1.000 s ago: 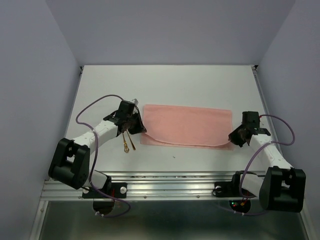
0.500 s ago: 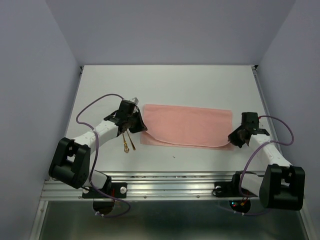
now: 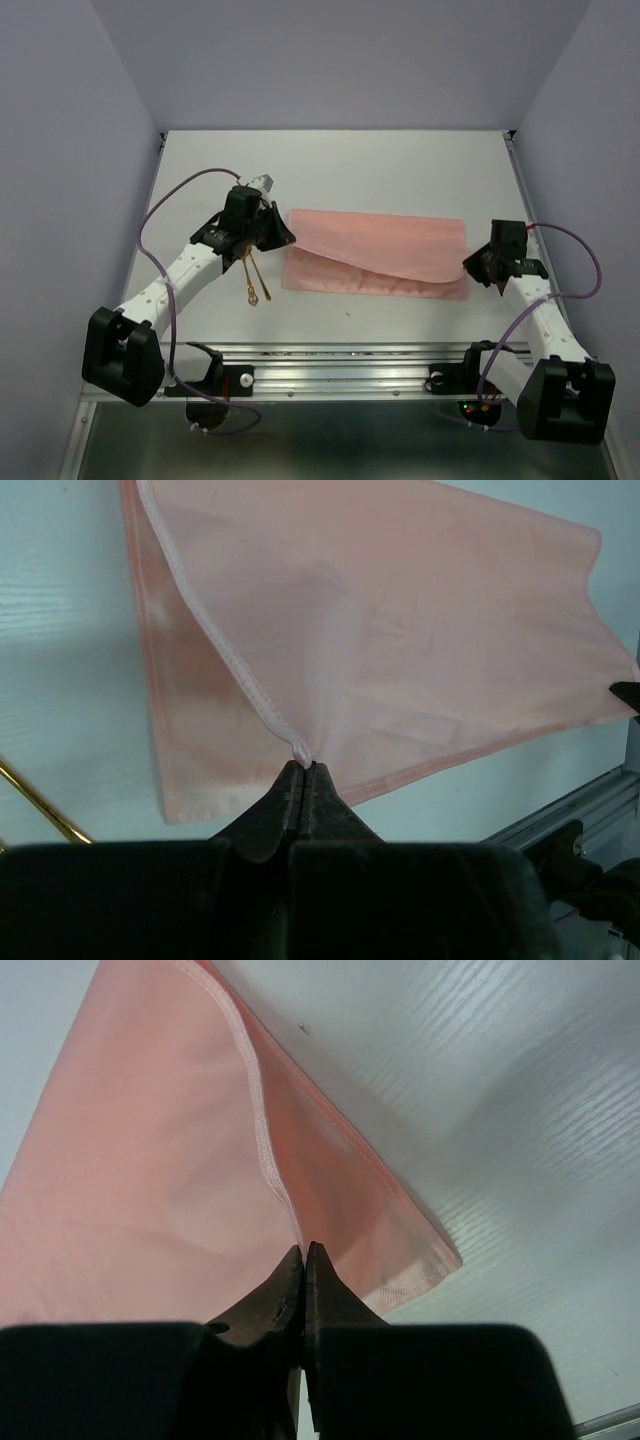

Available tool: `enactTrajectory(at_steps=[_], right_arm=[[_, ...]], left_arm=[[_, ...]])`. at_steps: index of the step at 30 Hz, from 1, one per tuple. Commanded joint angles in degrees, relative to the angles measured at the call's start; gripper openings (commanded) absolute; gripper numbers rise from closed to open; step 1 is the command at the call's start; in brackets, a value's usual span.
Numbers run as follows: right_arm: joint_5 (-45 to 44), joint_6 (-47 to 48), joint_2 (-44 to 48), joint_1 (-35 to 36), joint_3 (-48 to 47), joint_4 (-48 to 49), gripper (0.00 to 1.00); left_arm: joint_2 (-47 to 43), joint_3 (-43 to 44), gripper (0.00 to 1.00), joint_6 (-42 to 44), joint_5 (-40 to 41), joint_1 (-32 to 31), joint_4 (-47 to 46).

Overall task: Fold the napkin into a case and place the utensils inside
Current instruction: Fold and flatten the napkin at the center of the board, then pick up the rectangle-folded napkin from the center of the board.

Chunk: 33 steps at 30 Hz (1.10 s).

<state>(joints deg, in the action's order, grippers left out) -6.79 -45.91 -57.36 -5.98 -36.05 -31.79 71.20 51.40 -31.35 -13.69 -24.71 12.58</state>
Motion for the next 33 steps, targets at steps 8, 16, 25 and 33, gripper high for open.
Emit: enactTrajectory(at_steps=[8,16,25,33], right_arm=[[-4.11,-0.76,-0.47,-0.26,3.27,0.24,0.01],[-4.37,2.22,1.99,-0.26,0.99,-1.78,0.87],[1.49,3.81,2.36,-0.26,-5.52,-0.12,0.6],[4.15,5.04,-9.24,0.44,-9.2,5.77,0.15]], left_arm=[[2.27,-11.31,0.0,-2.13,-2.65,-0.95,-5.46],[6.24,-6.33,0.53,-2.05,0.94,-0.95,-0.29],[7.98,7.03,0.91,-0.99,6.75,-1.74,2.81],[26.86,21.0,0.45,-1.08,7.45,-5.35,1.04]])
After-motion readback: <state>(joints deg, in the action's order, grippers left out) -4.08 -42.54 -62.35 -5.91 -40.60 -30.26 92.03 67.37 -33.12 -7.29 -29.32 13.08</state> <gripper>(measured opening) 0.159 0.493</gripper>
